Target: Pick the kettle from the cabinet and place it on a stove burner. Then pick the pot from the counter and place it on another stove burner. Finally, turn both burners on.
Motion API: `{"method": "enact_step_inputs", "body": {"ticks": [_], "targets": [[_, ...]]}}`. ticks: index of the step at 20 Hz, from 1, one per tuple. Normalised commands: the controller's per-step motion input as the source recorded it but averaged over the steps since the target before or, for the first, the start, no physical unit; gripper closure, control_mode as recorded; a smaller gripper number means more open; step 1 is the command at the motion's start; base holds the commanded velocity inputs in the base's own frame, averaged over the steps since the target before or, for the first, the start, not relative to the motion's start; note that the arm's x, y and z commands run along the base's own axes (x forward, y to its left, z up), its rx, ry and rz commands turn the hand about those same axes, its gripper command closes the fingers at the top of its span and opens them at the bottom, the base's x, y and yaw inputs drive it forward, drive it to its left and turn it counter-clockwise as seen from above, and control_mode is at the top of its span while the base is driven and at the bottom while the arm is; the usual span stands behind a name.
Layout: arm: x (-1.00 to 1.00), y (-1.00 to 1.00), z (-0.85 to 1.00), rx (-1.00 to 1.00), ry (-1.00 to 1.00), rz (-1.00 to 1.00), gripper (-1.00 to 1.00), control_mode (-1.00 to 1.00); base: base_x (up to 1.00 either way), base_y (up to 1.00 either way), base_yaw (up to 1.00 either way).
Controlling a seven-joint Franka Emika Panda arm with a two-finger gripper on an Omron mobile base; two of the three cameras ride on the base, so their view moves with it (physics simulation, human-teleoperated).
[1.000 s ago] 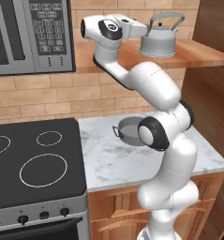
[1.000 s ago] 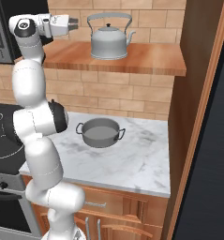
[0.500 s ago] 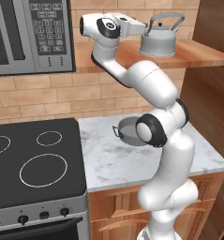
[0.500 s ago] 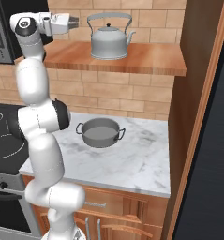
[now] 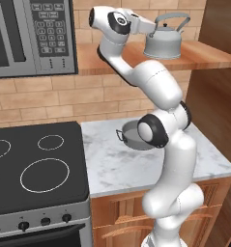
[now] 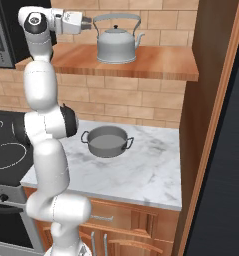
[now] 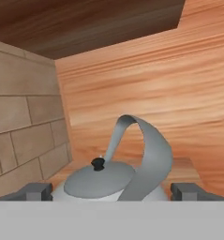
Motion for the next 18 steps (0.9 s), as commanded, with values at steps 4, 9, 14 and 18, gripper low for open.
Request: {"method": "enact_step_inputs", "body": {"ticks": [4, 9, 14, 18], "targets": [[0.0, -0.39, 0.01, 0.13, 0.01, 0.0, -1.0, -1.0, 0.0, 0.0, 0.0], [-0.01, -0.19, 0.0, 0.05, 0.0, 0.0, -1.0, -1.0, 0.0, 0.0, 0.0], [0.01, 0.0, 0.0, 0.01, 0.0, 0.0, 1.0, -1.0, 0.0, 0.0, 0.0], [0.01, 0.0, 0.0, 0.01, 0.02, 0.0, 1.0, -1.0, 0.0, 0.0, 0.0]]}}
